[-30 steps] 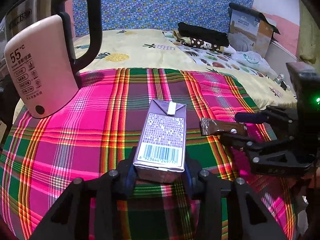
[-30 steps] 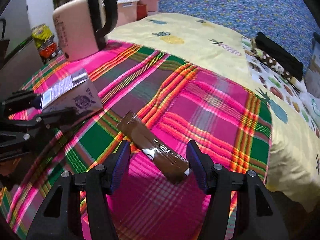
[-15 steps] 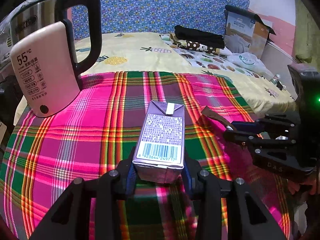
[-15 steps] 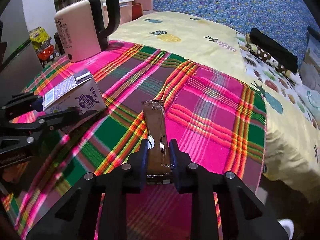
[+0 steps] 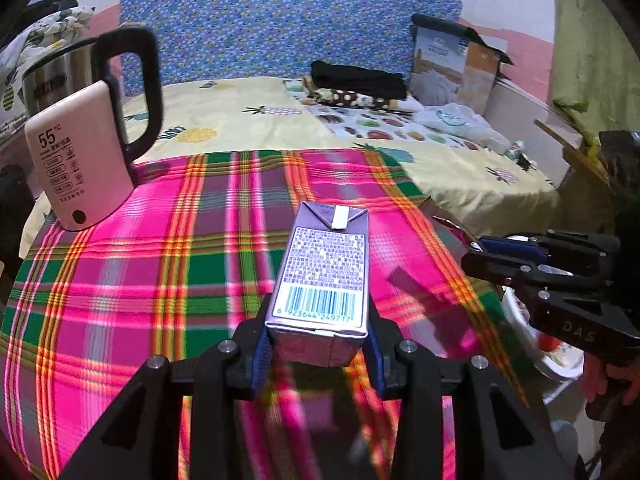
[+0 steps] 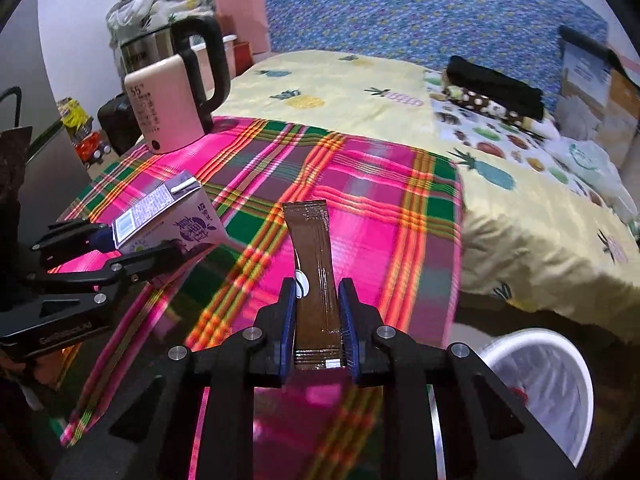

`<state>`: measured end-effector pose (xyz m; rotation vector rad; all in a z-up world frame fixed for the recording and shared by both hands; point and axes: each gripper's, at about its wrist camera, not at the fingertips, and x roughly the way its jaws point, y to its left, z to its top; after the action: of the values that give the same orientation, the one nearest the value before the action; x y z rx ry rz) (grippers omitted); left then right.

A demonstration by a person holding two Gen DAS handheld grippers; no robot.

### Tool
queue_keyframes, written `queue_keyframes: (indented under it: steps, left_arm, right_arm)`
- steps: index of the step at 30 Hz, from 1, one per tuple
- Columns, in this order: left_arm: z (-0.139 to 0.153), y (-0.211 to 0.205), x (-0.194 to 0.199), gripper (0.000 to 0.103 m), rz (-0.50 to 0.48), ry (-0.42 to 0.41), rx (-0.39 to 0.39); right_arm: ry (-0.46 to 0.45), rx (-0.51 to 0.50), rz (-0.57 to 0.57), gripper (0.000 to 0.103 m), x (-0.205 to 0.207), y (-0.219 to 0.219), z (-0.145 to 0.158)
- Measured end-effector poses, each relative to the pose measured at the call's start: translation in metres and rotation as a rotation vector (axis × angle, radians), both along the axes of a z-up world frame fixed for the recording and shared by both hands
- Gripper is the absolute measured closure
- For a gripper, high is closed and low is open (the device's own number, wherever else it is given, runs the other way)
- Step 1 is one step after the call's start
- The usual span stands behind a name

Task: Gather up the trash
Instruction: 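Carry the carton and wrapper over the bin and release both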

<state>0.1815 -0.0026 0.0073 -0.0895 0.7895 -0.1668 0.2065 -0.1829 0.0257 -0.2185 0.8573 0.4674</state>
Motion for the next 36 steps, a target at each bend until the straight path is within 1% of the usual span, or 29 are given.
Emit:
queue_keyframes:
  steps: [9, 15, 22, 36]
  left_arm:
    - [0.010, -0.051, -0.022, 0.062, -0.102, -0.012, -0.018]
    - [0.014, -0.090, -0.029, 0.062, -0.184, -0.014, -0.024]
    - [0.017, -0.127, -0.032, 0.062, -0.265, -0.012, -0.026]
    - [0.011, -0.190, -0.035, 0.062, -0.403, 0.011, -0.035]
  right_arm:
    - [-0.016, 0.027, -0.131, 0.081, -0.029, -0.049, 0.000]
    - [-0.009, 0.049, -0.224, 0.081, -0.044, -0.086, -0.005]
    - [-0.010, 0.060, -0.316, 0.081, -0.058, -0.118, -0.011]
    - [0.023, 0.068, -0.437, 0.081, -0.075, -0.167, -0.027]
